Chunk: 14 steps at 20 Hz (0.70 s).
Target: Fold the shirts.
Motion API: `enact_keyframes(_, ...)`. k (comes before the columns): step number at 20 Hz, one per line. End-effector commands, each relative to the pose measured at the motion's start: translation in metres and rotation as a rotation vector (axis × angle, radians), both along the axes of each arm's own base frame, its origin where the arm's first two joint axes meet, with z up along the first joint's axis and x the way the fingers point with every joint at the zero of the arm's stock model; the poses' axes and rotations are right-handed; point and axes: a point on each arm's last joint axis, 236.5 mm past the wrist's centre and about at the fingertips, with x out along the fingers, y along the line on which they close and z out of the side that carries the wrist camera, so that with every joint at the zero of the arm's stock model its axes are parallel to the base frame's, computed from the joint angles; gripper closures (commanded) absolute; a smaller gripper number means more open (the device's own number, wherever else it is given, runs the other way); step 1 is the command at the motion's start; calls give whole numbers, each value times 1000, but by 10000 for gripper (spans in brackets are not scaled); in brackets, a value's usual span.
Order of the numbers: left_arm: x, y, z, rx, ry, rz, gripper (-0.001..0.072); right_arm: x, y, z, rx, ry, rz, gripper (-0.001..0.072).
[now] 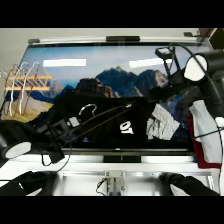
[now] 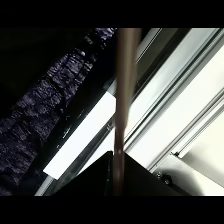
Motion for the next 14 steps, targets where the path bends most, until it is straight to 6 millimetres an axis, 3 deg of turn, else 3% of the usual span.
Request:
enact_keyframes(1,3,0,-3,21,-2,-42,666,-3,8,1,23,6,38,648)
enact_keyframes(10,25,-23,-1,-18,-75,-184,665,-15,10,11,32,-2,99,648)
enact_keyframes(14,12,-33,2,-54,-35,-259,666,-14,1,15,-8,-33,121,648)
